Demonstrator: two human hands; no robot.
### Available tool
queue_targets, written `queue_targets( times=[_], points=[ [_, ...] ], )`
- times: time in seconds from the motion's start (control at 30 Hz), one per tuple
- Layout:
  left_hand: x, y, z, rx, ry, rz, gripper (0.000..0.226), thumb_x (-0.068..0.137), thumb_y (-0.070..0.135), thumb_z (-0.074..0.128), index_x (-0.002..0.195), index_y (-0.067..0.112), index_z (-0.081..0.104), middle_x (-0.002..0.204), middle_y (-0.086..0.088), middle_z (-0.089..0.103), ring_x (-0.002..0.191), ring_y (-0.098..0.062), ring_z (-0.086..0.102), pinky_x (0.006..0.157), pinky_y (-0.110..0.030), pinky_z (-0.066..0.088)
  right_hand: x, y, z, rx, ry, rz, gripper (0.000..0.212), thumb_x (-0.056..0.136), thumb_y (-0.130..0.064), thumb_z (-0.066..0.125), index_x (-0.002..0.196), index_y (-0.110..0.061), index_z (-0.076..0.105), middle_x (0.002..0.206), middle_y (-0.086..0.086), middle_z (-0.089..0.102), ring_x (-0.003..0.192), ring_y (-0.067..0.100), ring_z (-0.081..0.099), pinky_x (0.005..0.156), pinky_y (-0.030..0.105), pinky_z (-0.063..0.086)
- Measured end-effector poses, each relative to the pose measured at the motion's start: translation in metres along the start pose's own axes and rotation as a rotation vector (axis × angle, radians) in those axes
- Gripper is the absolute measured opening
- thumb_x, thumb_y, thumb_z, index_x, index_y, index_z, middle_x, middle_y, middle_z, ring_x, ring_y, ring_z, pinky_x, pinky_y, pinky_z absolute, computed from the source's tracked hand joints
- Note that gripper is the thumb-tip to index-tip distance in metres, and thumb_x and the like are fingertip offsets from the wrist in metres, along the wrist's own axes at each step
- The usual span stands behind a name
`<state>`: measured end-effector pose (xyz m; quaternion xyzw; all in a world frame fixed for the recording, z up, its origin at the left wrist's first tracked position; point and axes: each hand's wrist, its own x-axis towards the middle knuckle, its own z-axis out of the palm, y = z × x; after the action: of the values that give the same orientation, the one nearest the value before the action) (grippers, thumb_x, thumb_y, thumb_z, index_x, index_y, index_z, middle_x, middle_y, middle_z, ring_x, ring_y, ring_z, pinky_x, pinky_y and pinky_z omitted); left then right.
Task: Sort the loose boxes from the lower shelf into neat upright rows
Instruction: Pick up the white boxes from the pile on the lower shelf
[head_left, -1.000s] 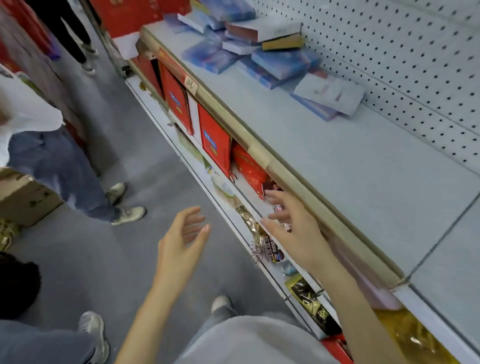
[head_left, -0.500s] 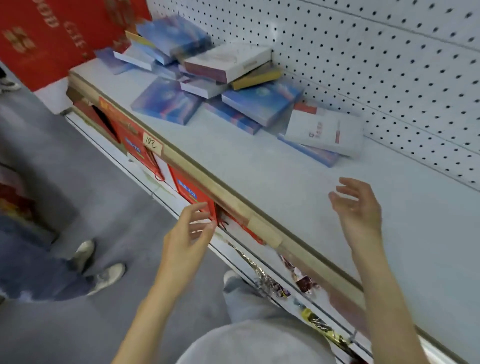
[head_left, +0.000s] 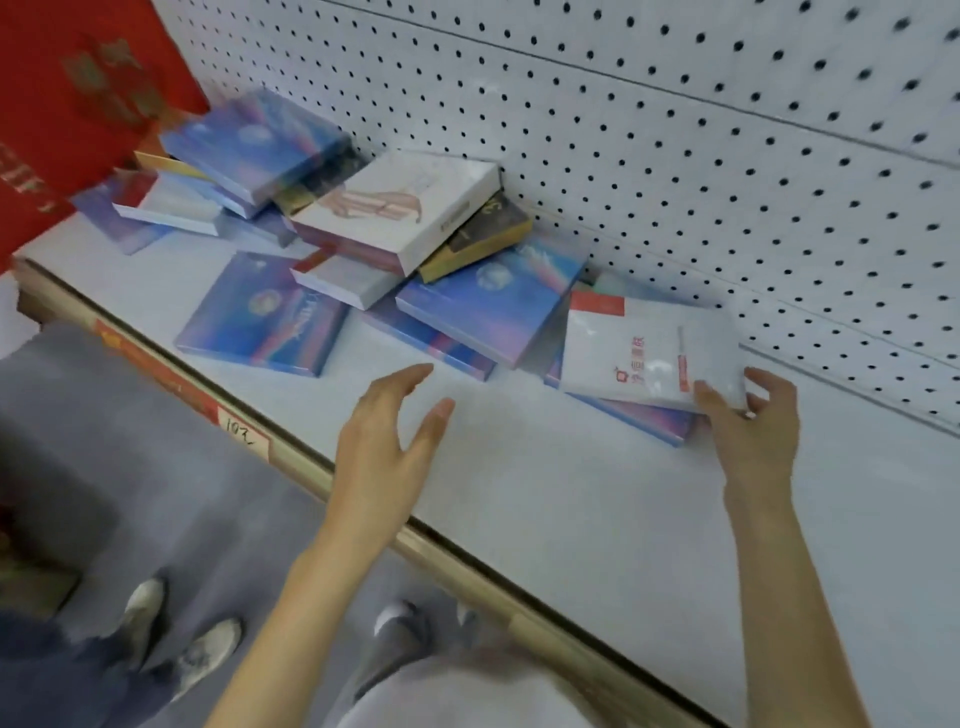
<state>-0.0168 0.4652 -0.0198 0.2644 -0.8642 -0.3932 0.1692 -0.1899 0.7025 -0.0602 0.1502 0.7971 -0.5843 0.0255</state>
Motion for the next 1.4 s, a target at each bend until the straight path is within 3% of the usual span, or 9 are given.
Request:
queue_targets(
  times=[0.2,0.37,0.5,0.6,0.77,0.97,1.1,1.3,1.4],
  points=[
    [0.047,0.009,0.015,-0.015,-0.185,0.162,0.042,0.091,0.047,0.043,0.125,0.024,0.054,0.121,0.018,0.049,0.11,0.007,0.042,0.088,0.004,0.025,-0.033,-0.009,-0.012,0.559,-0.154,0.3,0.007,0.09,-0.002,0.059,0.095,-0.005,0.064,0.094,0.008,0.07,0.082,0.019,0.068,0.069,0.025,0.058],
    [0.051,0.016,0.019,-0.273,-0.33,0.015,0.024,0.094,0.035,0.05,0.117,0.033,0.055,0.117,0.015,0.058,0.1,0.007,0.055,0.079,0.0,0.039,-0.089,-0.014,-0.018,0.765,-0.146,0.355,0.019,0.089,-0.001,0.055,0.086,-0.004,0.074,0.099,0.01,0.074,0.09,0.021,0.072,0.071,0.027,0.059],
    [0.046,0.024,0.014,-0.548,-0.547,-0.132,0.021,0.092,0.035,0.054,0.113,0.033,0.056,0.116,0.007,0.063,0.101,-0.006,0.063,0.088,-0.02,0.05,-0.126,-0.023,-0.006,0.867,-0.152,0.314,0.019,0.076,-0.003,0.059,0.071,-0.01,0.076,0.103,0.008,0.073,0.098,0.021,0.07,0.073,0.029,0.058],
    [0.046,0.033,0.005,-0.687,-0.637,-0.167,0.038,0.083,0.041,0.056,0.118,0.027,0.055,0.114,0.006,0.065,0.098,-0.004,0.066,0.079,-0.015,0.053,-0.144,-0.036,0.016,0.767,-0.226,0.279,0.027,0.074,0.001,0.06,0.099,0.0,0.07,0.112,0.014,0.07,0.106,0.028,0.067,0.075,0.031,0.058],
    [0.063,0.028,-0.025,-0.837,-0.447,-0.237,0.026,0.09,0.017,0.06,0.112,0.014,0.046,0.09,0.016,0.073,0.087,-0.005,0.07,0.066,-0.016,0.054,-0.17,-0.059,0.073,0.631,-0.371,0.215,0.057,0.059,0.006,0.077,0.114,-0.004,0.064,0.105,0.012,0.073,0.097,0.023,0.07,0.071,0.029,0.057],
    [0.075,-0.015,-0.071,-0.912,-0.167,-0.372,0.052,0.075,0.031,0.067,0.125,0.028,0.05,0.108,0.009,0.07,0.095,-0.01,0.07,0.071,-0.028,0.059,-0.201,-0.082,0.147,0.386,-0.58,0.179,0.053,0.06,-0.009,0.076,0.112,-0.016,0.064,0.1,0.003,0.075,0.093,0.017,0.071,0.067,0.025,0.055],
    [0.087,-0.045,-0.103,-0.974,-0.005,-0.492,0.037,0.086,0.023,0.064,0.122,0.024,0.056,0.109,0.006,0.071,0.095,-0.013,0.07,0.075,-0.034,0.059,-0.205,-0.093,0.184,0.234,-0.732,0.145,0.033,0.081,-0.013,0.074,0.112,-0.014,0.063,0.095,0.001,0.076,0.085,0.018,0.072,0.069,0.026,0.057],
    [0.104,-0.088,-0.15,-0.954,0.197,-0.589,0.023,0.09,0.024,0.062,0.108,0.037,0.059,0.096,0.016,0.073,0.085,-0.011,0.072,0.071,-0.037,0.059,-0.159,-0.107,0.214,0.428,-0.315,0.216,0.016,0.092,-0.014,0.061,0.103,-0.003,0.063,0.089,0.014,0.071,0.081,0.023,0.07,0.072,0.027,0.059],
    [0.11,-0.105,-0.163,-0.929,0.234,-0.652,0.017,0.087,0.031,0.064,0.101,0.041,0.06,0.095,0.015,0.071,0.088,-0.017,0.071,0.074,-0.043,0.058,-0.137,-0.117,0.233,0.5,-0.291,0.271,0.026,0.091,-0.023,0.065,0.107,-0.004,0.062,0.103,0.016,0.071,0.094,0.022,0.071,0.079,0.027,0.056]
  ],
)
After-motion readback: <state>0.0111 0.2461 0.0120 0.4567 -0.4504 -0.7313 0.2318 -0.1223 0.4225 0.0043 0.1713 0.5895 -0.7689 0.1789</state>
